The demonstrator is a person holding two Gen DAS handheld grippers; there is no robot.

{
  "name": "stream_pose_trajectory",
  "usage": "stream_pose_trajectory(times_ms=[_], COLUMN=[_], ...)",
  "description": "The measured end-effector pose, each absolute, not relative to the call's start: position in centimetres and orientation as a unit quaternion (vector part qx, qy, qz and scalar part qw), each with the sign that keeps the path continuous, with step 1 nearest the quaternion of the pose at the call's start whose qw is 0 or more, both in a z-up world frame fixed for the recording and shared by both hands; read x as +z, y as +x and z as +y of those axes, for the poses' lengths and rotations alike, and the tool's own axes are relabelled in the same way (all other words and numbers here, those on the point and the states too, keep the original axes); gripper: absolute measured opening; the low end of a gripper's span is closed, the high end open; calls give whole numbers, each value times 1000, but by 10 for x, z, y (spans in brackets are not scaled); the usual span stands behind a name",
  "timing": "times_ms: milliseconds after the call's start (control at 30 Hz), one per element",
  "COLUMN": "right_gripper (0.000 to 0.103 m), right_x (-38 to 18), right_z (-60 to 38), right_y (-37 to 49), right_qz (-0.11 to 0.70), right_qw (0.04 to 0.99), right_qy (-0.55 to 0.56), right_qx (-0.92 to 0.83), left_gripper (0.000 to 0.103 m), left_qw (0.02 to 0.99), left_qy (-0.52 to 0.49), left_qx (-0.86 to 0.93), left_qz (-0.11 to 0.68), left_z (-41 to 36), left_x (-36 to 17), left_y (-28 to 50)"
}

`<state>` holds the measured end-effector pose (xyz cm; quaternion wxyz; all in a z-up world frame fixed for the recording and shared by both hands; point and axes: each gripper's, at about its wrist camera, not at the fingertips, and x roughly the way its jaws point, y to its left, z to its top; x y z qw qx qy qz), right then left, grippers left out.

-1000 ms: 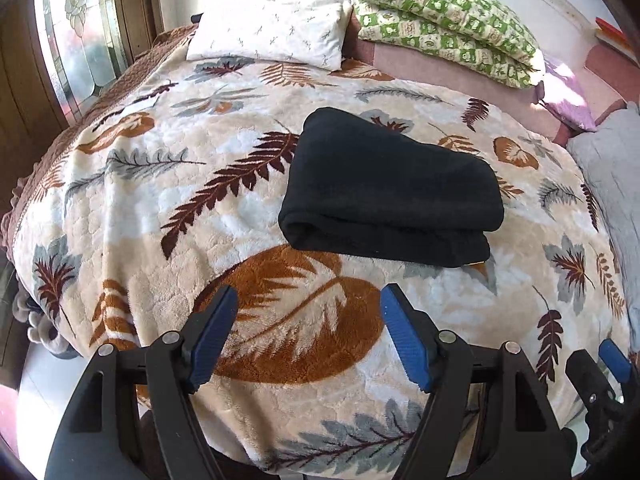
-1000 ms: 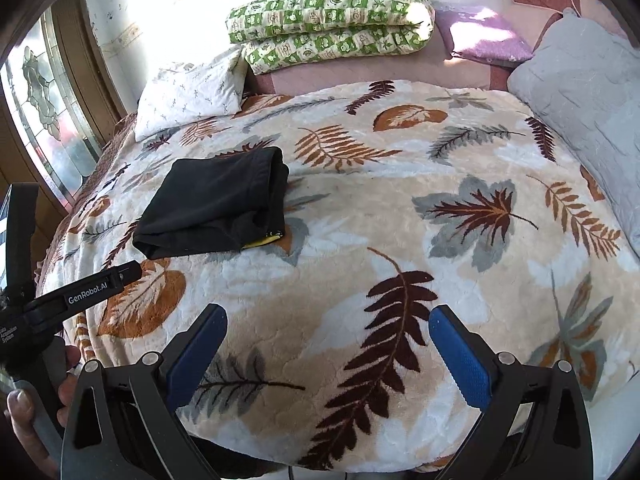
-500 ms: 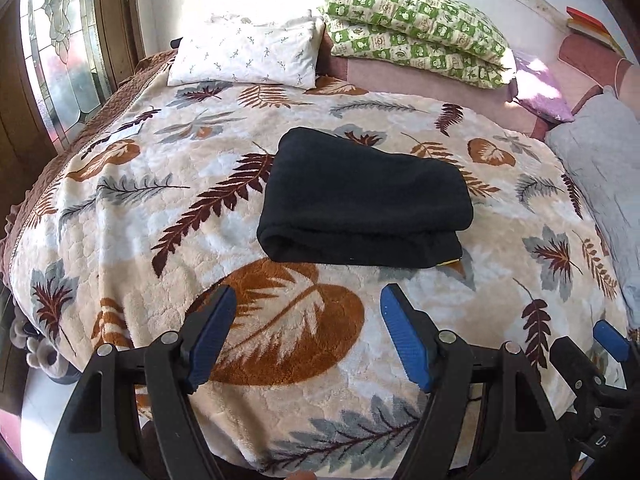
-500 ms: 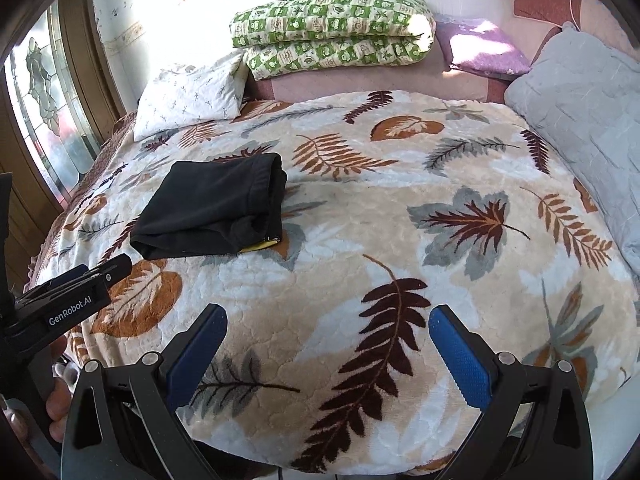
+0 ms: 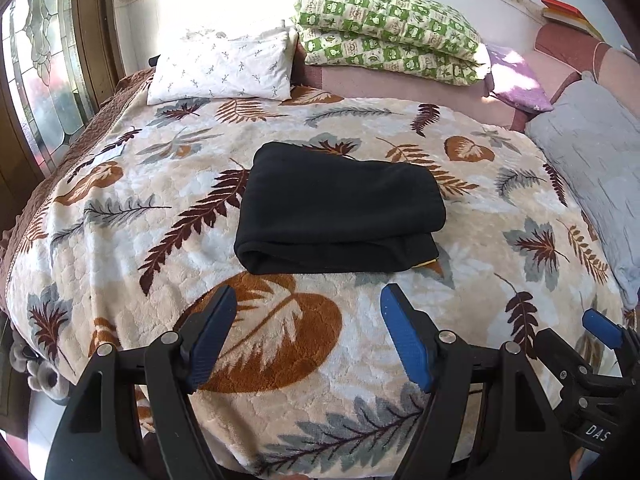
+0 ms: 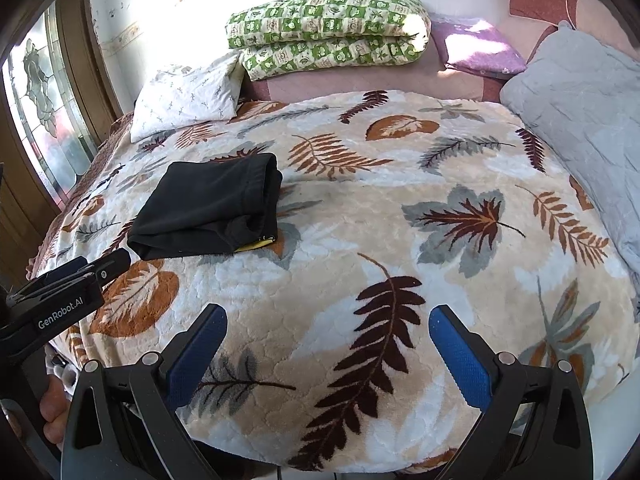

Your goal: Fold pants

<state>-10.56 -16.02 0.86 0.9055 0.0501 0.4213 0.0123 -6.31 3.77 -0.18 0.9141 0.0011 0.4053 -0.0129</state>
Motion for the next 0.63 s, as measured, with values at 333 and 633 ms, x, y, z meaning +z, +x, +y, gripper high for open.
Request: stream_pose_trajectory(times_ms=[333,633], right_gripper=[102,102], right_x=[5,2], right_z=[-162,-162], right_y=[-102,-100], right_qz=[428,432], right_qw=[902,900], right_qy=[51,52], right_qx=[8,8], left_gripper=[75,75], left_qw=[911,909], left_qy=[-4,-4], left_qx=[-19,-11], left_qz=[411,416], left_z=[38,41], left_x=[-2,-4], left_y=[-57,-51])
